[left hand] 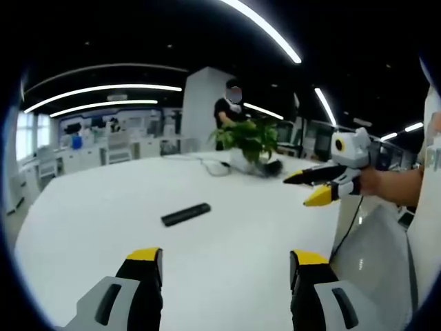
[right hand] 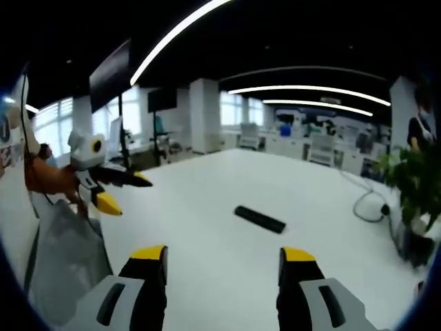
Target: Press the specified remote control buttons in sequence, fully releasing each button before pressing the next.
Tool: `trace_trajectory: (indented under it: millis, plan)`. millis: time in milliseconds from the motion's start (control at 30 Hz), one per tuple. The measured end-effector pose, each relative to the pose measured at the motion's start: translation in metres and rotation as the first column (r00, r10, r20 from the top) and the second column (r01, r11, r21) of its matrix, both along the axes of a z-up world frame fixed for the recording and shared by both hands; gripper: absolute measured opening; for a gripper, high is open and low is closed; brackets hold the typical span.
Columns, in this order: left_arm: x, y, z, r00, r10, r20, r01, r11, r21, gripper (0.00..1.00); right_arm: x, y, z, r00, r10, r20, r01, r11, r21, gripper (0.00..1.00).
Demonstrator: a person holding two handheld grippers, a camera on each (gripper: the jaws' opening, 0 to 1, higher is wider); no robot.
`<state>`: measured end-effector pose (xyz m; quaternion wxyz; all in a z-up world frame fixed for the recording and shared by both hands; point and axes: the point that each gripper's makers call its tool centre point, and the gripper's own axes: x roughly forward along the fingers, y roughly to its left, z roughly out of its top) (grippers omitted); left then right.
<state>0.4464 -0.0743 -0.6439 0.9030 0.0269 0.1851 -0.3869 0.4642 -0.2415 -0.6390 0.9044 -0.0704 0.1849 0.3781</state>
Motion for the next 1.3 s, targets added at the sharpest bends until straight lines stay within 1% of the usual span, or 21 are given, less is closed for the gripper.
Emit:
trace_trajectory:
  millis: [167, 467, 800, 1100, 1300]
  plan:
    - [0.013, 0.002, 0.001, 1.000, -0.006, 0.008, 0.006, 1.000, 0.017, 0.77, 0.007, -0.001, 0.000, 1.000, 0.002, 0.000, -0.002, 1.000, -0.010, 0.63]
    - [0.032, 0.004, 0.003, 1.000, -0.012, 0.018, 0.012, 1.000, 0.027, 0.77, 0.019, -0.001, 0.003, 1.000, 0.011, 0.003, -0.011, 1.000, -0.023, 0.63]
    - [0.048, 0.003, 0.004, 1.000, -0.015, 0.024, 0.015, 0.999, 0.035, 0.77, 0.033, -0.003, 0.004, 1.000, 0.015, 0.007, -0.014, 0.999, -0.036, 0.63]
    - [0.061, 0.000, 0.003, 0.999, -0.035, 0.025, 0.034, 0.998, 0.048, 0.77, 0.048, -0.006, 0.007, 1.000, 0.015, 0.016, -0.014, 0.999, -0.042, 0.63]
    - [0.068, -0.003, 0.003, 0.998, -0.049, 0.029, 0.047, 0.997, 0.054, 0.77, 0.054, -0.005, 0.008, 1.000, 0.021, 0.019, -0.020, 0.998, -0.054, 0.63]
